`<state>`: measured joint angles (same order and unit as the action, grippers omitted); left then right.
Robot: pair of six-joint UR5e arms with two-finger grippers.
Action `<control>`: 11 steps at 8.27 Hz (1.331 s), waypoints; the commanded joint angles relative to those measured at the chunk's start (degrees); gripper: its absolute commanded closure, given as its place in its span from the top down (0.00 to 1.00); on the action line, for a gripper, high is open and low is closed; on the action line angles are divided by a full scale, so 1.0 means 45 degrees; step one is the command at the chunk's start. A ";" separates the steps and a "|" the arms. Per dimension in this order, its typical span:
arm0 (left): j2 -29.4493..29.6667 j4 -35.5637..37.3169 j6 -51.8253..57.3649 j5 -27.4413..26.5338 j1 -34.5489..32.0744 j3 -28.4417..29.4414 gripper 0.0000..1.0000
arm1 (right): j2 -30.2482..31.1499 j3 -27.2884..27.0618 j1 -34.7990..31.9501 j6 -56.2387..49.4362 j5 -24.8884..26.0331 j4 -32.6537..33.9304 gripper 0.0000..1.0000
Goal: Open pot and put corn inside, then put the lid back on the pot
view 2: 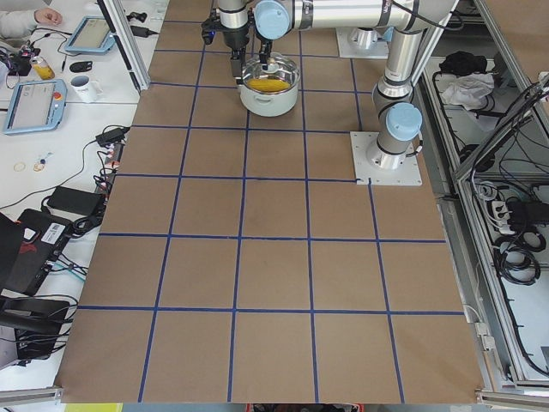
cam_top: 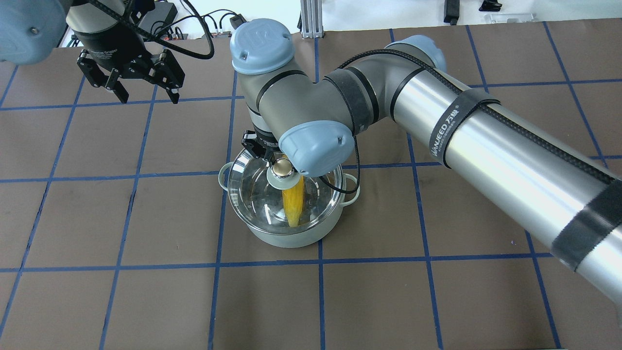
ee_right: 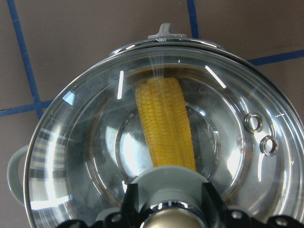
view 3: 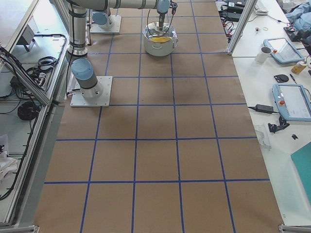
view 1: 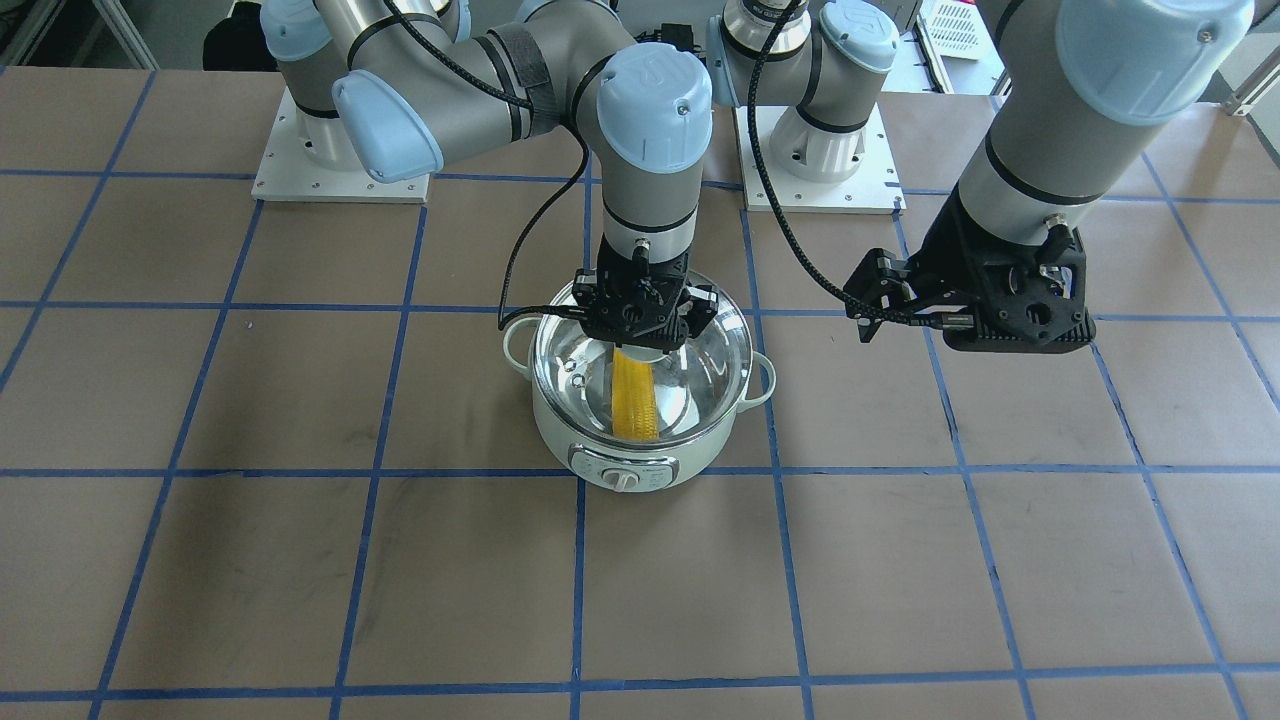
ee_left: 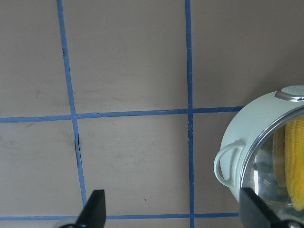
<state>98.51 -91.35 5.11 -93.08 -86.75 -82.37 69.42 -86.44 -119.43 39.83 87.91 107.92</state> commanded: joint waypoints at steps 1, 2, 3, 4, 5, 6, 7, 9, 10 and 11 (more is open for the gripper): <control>-0.0131 0.0125 -0.0003 -0.0019 -0.0057 -0.0015 1.00 | 0.0004 -0.0009 0.0016 -0.0122 0.0172 0.0002 0.01; -0.0152 0.0125 -0.0003 -0.0019 -0.0077 -0.0034 1.00 | -0.0015 -0.0009 -0.0003 -0.0122 0.0172 0.0002 0.02; -0.0132 0.0125 0.0016 -0.0019 -0.0077 -0.0034 1.00 | -0.0016 -0.0009 0.0016 -0.0122 0.0152 0.0002 0.02; -0.0132 0.0125 0.0016 -0.0019 -0.0077 -0.0034 1.00 | -0.0016 -0.0009 -0.0003 -0.0122 0.0152 0.0060 0.03; -0.0152 0.0125 0.0016 0.0000 -0.0077 -0.0034 1.00 | -0.0016 -0.0009 -0.0004 -0.0122 0.0133 0.0099 0.04; -0.0152 0.0125 0.0016 0.0000 -0.0077 -0.0054 1.00 | -0.0016 -0.0009 -0.0004 -0.0122 0.0152 0.0100 0.05; -0.0152 0.0125 0.0016 0.0000 -0.0077 -0.0054 1.00 | -0.0016 -0.0009 0.0016 -0.0083 0.0152 0.0119 0.09; -0.0152 0.0125 0.0016 -0.0019 -0.0077 -0.0054 1.00 | -0.0016 -0.0009 0.0016 -0.0043 0.0249 0.0139 0.24; -0.0152 0.0125 0.0016 -0.0019 -0.0097 -0.0073 1.00 | -0.0016 -0.0009 -0.0003 -0.0044 0.0269 0.0139 0.32; -0.0171 0.0106 0.0016 -0.0019 -0.0097 -0.0054 1.00 | -0.0016 -0.0009 0.0016 -0.0044 0.0269 0.0139 0.55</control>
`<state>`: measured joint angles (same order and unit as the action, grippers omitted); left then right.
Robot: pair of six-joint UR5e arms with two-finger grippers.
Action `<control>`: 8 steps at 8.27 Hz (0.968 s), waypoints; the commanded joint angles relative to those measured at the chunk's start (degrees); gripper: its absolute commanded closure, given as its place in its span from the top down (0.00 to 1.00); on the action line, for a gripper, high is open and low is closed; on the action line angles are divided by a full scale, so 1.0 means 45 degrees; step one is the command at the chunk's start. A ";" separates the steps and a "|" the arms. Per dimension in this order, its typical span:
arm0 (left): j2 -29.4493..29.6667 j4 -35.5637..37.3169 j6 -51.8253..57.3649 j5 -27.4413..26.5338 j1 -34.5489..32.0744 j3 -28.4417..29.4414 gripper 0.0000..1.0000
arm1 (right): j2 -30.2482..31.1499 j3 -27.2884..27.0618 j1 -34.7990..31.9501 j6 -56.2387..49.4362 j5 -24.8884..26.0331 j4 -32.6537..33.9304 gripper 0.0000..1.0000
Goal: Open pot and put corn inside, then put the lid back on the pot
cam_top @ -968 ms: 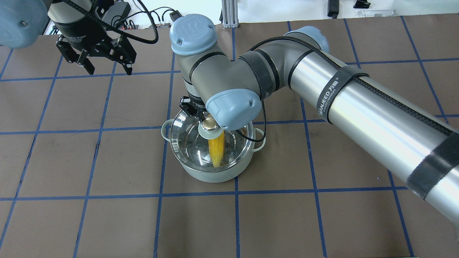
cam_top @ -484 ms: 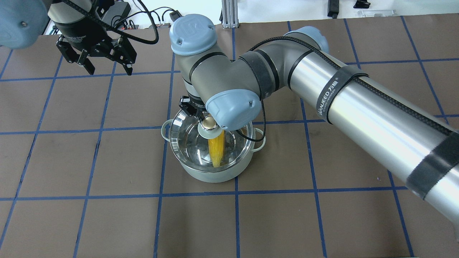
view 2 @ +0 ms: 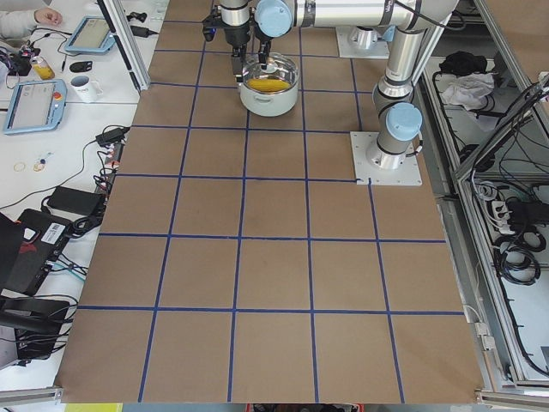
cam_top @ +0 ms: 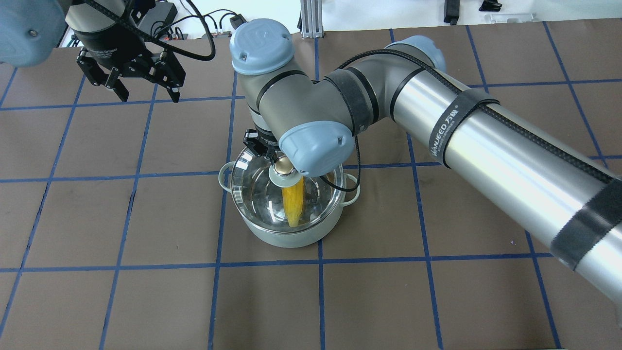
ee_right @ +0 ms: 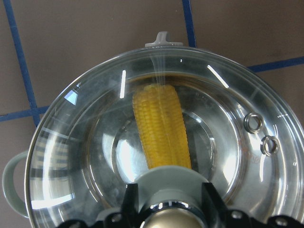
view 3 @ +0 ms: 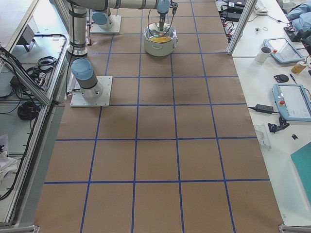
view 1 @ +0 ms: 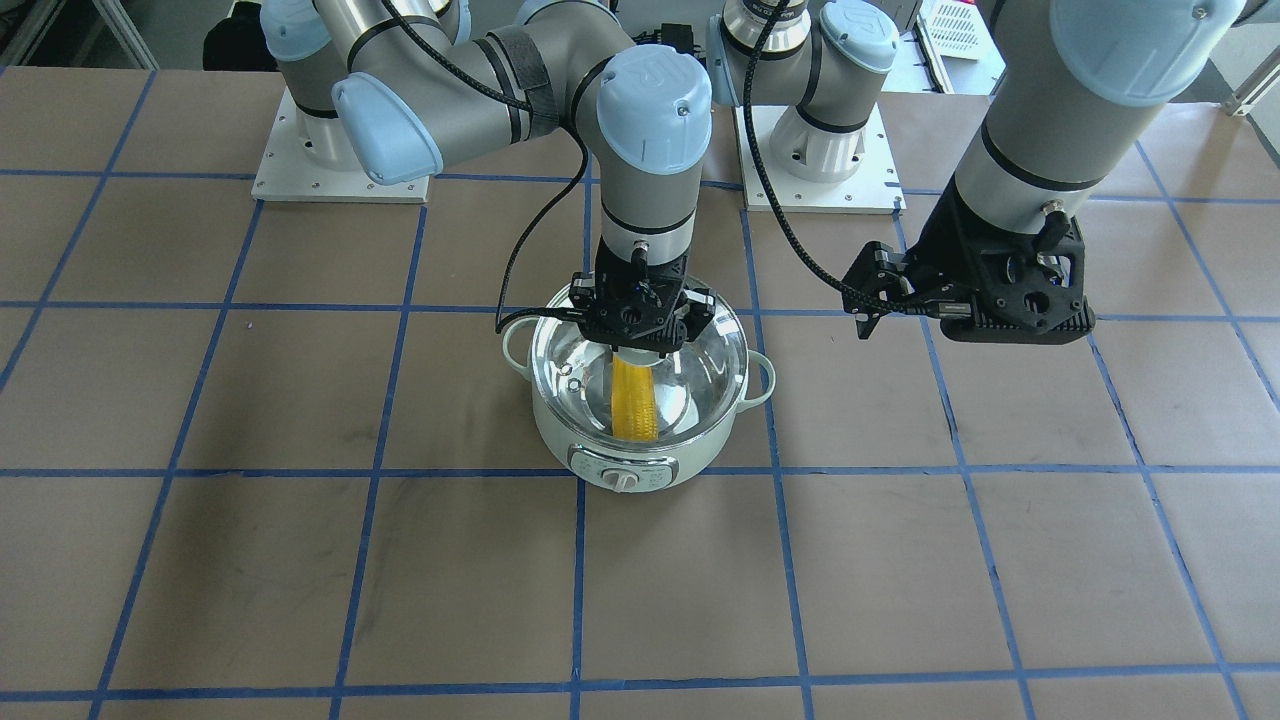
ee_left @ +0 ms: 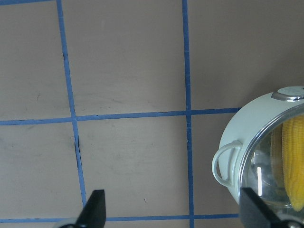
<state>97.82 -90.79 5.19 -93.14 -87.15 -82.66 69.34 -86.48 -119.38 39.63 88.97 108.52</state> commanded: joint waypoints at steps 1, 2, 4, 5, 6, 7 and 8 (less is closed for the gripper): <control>-0.0019 0.0000 0.0000 -0.0005 -0.0009 0.0008 1.00 | 0.0000 -0.0019 0.0006 0.0003 0.0091 -0.0013 0.64; -0.0019 0.0000 0.0000 -0.0005 -0.0009 0.0008 1.00 | 0.0039 -0.0020 0.0006 0.0042 0.0052 -0.0013 0.67; -0.0019 0.0000 0.0000 -0.0005 -0.0009 0.0008 1.00 | 0.0098 -0.0020 0.0045 0.0061 0.0052 -0.0013 0.71; -0.0019 0.0000 0.0000 -0.0005 -0.0009 0.0008 1.00 | 0.0330 -0.0020 0.0180 -0.0074 0.0071 -0.0032 0.72; -0.0019 0.0000 0.0000 -0.0005 -0.0009 0.0008 1.00 | 0.0835 -0.0020 0.0298 -0.0095 0.0149 -0.0110 0.74; -0.0019 0.0097 0.0000 -0.0005 -0.0009 0.0008 1.00 | 0.1459 -0.0020 0.0705 -0.0114 0.0111 -0.0323 0.85; -0.0019 0.0117 -0.0019 -0.0044 -0.0009 0.0066 1.00 | 0.2026 -0.0020 0.1347 -0.0327 -0.0083 -0.1254 1.00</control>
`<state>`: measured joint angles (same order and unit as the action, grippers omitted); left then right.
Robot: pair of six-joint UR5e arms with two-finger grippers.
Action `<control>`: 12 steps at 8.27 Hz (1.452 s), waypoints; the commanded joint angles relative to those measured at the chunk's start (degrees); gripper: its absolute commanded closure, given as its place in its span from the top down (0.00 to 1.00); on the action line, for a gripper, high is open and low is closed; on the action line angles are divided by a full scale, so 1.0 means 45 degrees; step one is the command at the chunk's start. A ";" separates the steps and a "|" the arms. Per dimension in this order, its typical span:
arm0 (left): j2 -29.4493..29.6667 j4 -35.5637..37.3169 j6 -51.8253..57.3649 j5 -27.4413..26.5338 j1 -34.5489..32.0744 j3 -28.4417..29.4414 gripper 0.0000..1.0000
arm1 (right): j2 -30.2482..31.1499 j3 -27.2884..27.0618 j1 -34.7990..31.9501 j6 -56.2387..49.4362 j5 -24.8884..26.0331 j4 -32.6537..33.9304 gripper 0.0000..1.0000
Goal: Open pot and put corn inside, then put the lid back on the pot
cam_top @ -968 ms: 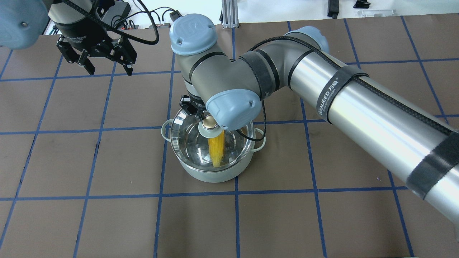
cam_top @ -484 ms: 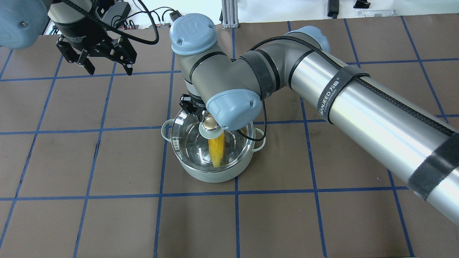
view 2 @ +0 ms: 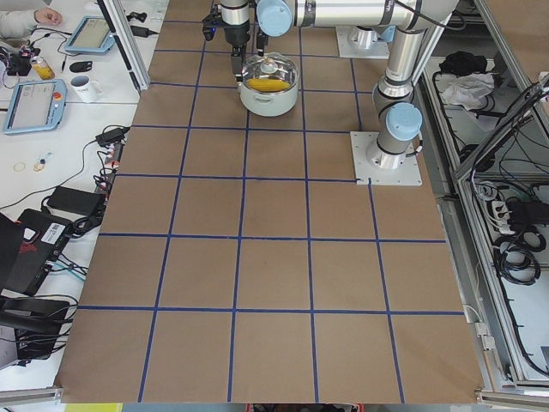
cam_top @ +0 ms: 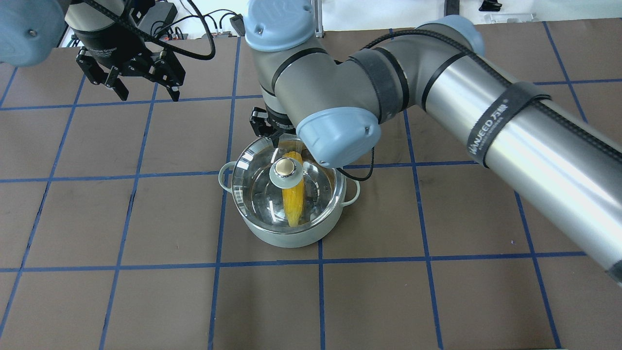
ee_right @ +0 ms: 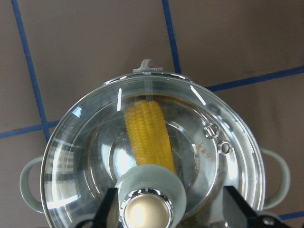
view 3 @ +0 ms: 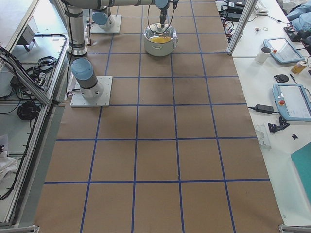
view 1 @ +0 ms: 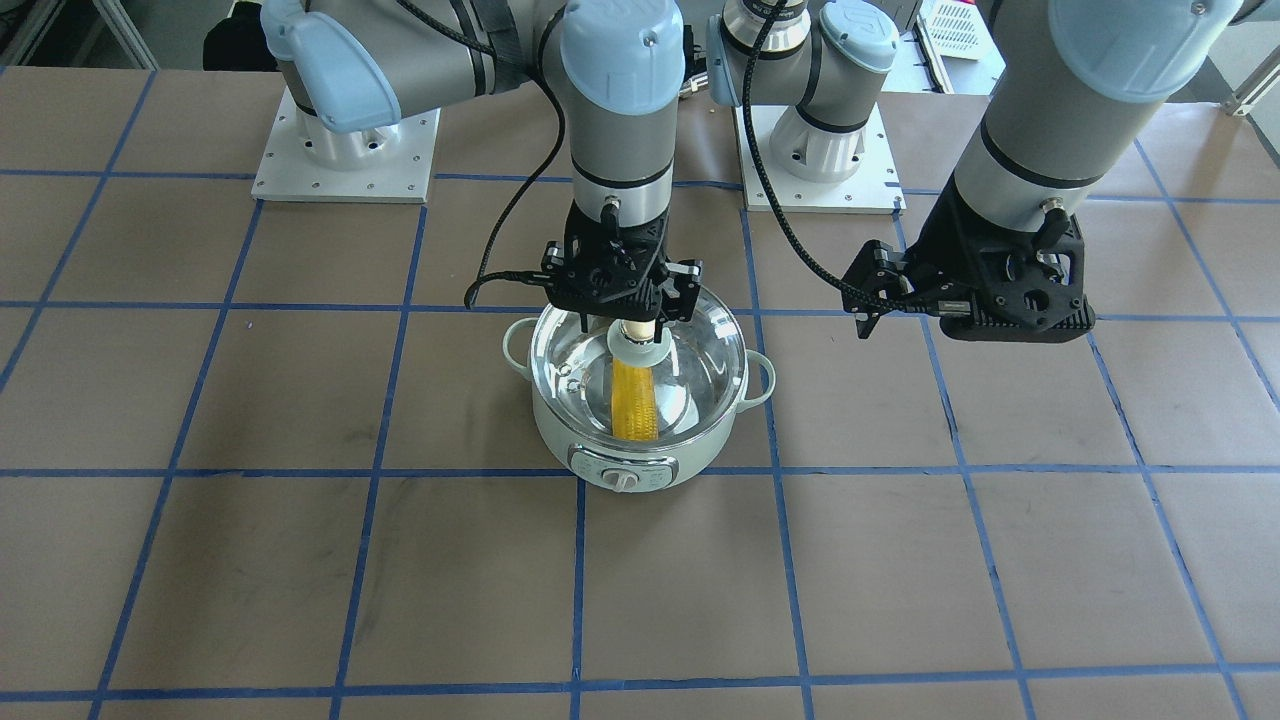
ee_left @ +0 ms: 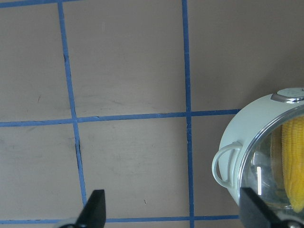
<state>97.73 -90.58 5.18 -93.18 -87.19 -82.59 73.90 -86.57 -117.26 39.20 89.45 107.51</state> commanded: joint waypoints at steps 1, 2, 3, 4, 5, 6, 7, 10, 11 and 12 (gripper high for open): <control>-0.0019 -0.0027 -0.0096 0.0157 0.0000 0.0110 1.00 | 0.1774 -0.0019 0.1442 -0.1587 -0.0171 -0.2161 1.00; -0.0174 -0.0028 -0.0213 0.0062 0.0000 0.0092 1.00 | 0.2439 0.0000 0.2299 -0.3167 -0.0132 -0.2926 1.00; -0.0388 -0.0028 -0.0272 0.0061 0.0000 0.0053 1.00 | 0.3045 0.0000 0.3409 -0.4130 -0.0055 -0.3553 1.00; -0.0565 -0.0086 -0.0311 0.0023 -0.0019 0.0052 1.00 | 0.3477 0.0000 0.4639 -0.5455 -0.0073 -0.4352 1.00; -0.0721 -0.0183 -0.0311 0.0042 -0.0019 0.0033 1.00 | 0.3597 0.0000 0.5618 -0.6338 -0.0131 -0.4689 1.00; -0.0800 -0.0184 -0.0311 0.0023 -0.0019 0.0033 1.00 | 0.3617 -0.0019 0.6091 -0.6637 -0.0190 -0.4731 1.00; -0.0801 -0.0165 -0.0311 0.0022 -0.0019 -0.0006 1.00 | 0.3637 -0.0020 0.6077 -0.6659 -0.0171 -0.4808 1.00; -0.0723 -0.0106 -0.0311 -0.0017 -0.0019 -0.0065 1.00 | 0.3637 -0.0020 0.6077 -0.6679 -0.0210 -0.4965 1.00; -0.0723 -0.0145 -0.0292 0.0003 -0.0019 -0.0084 1.00 | 0.3637 -0.0020 0.6077 -0.6679 -0.0229 -0.4965 1.00; -0.0723 -0.0145 -0.0292 0.0003 -0.0019 -0.0084 1.00 | 0.3637 -0.0020 0.6077 -0.6698 -0.0230 -0.4965 1.00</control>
